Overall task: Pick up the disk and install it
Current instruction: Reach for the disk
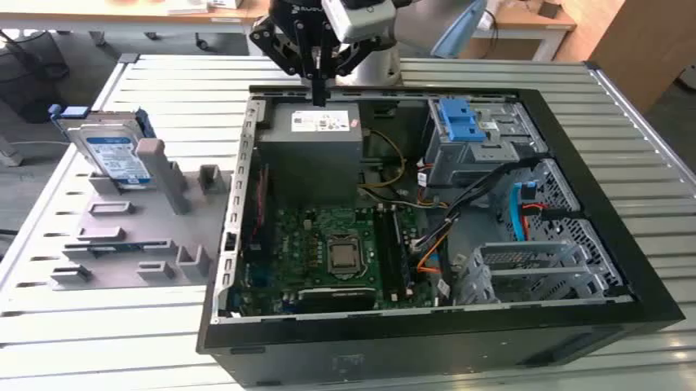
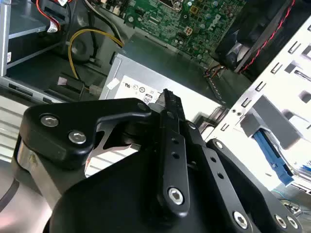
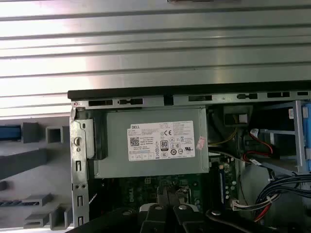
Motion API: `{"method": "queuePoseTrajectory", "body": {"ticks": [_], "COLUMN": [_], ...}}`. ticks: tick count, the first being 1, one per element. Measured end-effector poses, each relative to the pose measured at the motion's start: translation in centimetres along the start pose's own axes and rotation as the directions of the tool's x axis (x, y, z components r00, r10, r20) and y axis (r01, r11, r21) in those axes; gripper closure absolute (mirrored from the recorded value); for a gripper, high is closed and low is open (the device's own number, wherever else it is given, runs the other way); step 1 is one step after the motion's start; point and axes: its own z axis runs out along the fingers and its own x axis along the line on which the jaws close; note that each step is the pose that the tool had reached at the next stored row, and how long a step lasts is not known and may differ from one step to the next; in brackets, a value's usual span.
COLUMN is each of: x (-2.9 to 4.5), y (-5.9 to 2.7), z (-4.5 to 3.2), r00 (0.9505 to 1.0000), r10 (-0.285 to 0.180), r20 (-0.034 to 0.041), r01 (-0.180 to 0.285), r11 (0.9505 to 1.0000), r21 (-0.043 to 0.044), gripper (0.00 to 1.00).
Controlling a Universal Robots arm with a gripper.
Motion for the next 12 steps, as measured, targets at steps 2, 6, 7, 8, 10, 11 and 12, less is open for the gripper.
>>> {"method": "queuePoseTrajectory", "body": {"ticks": [2,6,7,8,10,11,12], "x": [0.04,0.16,0.18,0.20,0.24,0.27,0.30], "y": [0.00,-0.01,-0.01,-0.02,-0.02,-0.02,-0.02], "z": [0.00,0.01,0.01,0.02,0.02,0.02,0.02], "r00": [1.0000,1.0000,1.0000,1.0000,1.0000,1.0000,1.0000], "r10": [0.000,0.000,0.000,0.000,0.000,0.000,0.000], "r20": [0.0000,0.0000,0.0000,0.0000,0.0000,-0.0001,-0.0001], "r01": [0.000,0.000,0.000,0.000,0.000,0.000,0.000], "r11": [1.0000,1.0000,1.0000,1.0000,1.0000,1.0000,1.0000], "r21": [0.0001,0.0000,0.0000,0.0000,0.0000,0.0000,0.0000], "gripper": [0.89,0.89,0.89,0.89,0.89,0.89,0.89]}}
